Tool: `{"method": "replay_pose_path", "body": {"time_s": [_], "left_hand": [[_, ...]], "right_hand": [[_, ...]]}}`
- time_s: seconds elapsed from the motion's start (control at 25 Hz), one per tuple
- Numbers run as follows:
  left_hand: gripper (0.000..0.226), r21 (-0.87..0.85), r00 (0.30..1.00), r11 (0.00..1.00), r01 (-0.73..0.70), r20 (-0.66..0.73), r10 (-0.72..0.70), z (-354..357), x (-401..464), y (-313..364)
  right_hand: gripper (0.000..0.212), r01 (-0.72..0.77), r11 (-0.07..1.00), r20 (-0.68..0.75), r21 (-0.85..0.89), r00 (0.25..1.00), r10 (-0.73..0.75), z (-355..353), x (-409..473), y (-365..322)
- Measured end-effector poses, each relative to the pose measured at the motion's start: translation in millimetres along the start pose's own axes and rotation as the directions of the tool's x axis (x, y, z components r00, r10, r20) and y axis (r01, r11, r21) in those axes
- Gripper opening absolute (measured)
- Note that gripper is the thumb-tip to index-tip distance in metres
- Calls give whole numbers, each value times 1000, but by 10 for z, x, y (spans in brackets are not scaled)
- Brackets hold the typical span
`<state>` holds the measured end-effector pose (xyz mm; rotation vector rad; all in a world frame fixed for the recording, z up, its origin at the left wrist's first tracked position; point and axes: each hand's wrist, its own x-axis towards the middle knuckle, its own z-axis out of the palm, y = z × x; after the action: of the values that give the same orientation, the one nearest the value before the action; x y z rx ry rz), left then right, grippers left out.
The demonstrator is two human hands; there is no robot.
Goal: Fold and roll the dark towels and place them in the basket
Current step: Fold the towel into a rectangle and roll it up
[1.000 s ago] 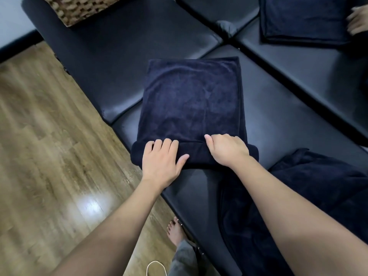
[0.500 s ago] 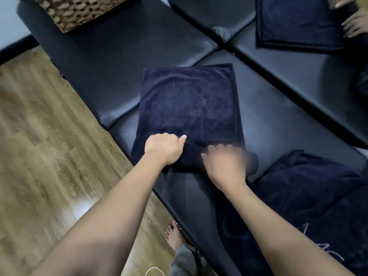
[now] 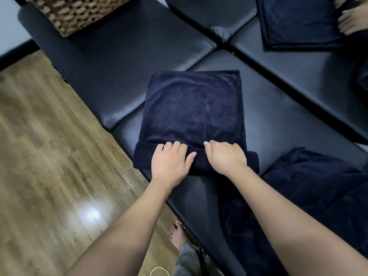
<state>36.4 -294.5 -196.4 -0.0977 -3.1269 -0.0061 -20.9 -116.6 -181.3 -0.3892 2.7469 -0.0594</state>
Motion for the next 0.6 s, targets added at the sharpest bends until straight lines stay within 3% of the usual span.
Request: {"method": "replay_pose_path", "body": {"time_s": [0.08, 0.16, 0.24, 0.4, 0.48, 0.6], "left_hand": [[51, 51, 999, 999, -5, 40, 3, -87, 192, 13], [54, 85, 985, 995, -50, 170, 35, -172, 338, 32], [56, 104, 961, 992, -77, 272, 46, -203, 444, 38], [60, 26, 897, 996, 89, 433, -92, -280, 510, 115], [59, 30, 907, 996, 84, 412, -89, -278, 426, 141], [49, -2, 975, 996, 89, 207, -87, -220, 190, 129]], "right_hand": [[49, -27, 999, -166, -36, 986, 21, 125, -169, -37], [44, -17, 999, -313, -45, 950, 2, 232, -280, -19], [44, -4, 999, -367, -43, 930, -12, 301, -358, -53], [45, -25, 998, -456, -58, 890, -4, 413, -418, -50], [43, -12, 996, -488, -84, 872, -31, 381, -310, -12], [45, -1, 994, -498, -113, 865, -56, 268, -122, 5]]}}
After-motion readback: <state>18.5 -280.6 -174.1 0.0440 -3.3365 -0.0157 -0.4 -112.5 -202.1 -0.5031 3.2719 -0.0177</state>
